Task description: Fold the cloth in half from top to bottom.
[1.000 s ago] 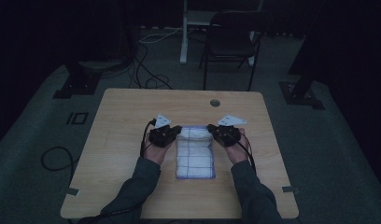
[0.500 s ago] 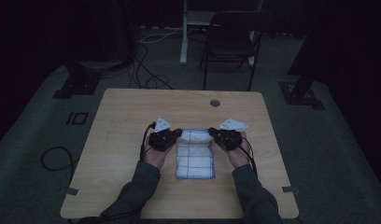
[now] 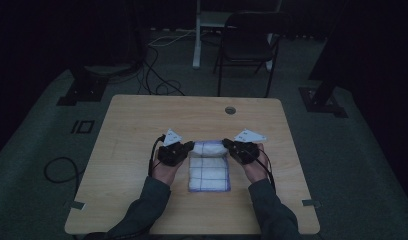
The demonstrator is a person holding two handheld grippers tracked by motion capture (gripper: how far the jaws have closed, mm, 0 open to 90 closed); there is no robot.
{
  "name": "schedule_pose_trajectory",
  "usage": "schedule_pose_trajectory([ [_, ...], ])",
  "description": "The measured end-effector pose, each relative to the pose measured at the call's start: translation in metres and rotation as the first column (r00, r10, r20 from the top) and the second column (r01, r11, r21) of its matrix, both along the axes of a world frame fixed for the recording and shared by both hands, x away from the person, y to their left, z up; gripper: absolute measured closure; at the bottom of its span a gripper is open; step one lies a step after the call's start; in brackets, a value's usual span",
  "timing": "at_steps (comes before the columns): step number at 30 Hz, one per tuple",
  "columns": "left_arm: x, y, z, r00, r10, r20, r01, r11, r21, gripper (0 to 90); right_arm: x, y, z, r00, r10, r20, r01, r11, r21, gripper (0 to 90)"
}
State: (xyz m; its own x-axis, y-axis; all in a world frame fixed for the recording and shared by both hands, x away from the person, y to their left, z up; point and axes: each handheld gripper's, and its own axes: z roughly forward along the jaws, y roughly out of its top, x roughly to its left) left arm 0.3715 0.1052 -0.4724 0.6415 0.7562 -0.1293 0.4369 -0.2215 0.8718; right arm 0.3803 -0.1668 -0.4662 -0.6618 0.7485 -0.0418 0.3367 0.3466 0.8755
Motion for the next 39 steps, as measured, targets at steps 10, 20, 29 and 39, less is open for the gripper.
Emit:
schedule_pose_trajectory([
  [10, -0.008, 0.002, -0.003, 1.0, -0.005, -0.002, 0.005, 1.0, -0.005, 87.0, -0.005, 0.0, 0.0, 1.0, 0.007, 0.003, -0.007, 1.0, 0.009, 86.8],
  [20, -0.014, 0.004, -0.005, 0.9999, -0.007, -0.007, 0.007, 0.9999, -0.014, 87.0, -0.012, 0.001, -0.003, 0.9999, 0.011, -0.002, -0.011, 1.0, 0.015, 86.8],
  [29, -0.018, 0.005, -0.008, 0.9999, -0.007, -0.01, 0.006, 0.9998, -0.02, 87.0, -0.016, 0.001, -0.005, 0.9999, 0.016, -0.005, -0.016, 1.0, 0.022, 86.8],
  [39, -0.024, 0.006, -0.009, 0.9998, -0.012, -0.014, 0.011, 0.9996, -0.024, 87.0, -0.022, 0.0, -0.008, 0.9998, 0.018, -0.007, -0.018, 0.999, 0.029, 86.9],
])
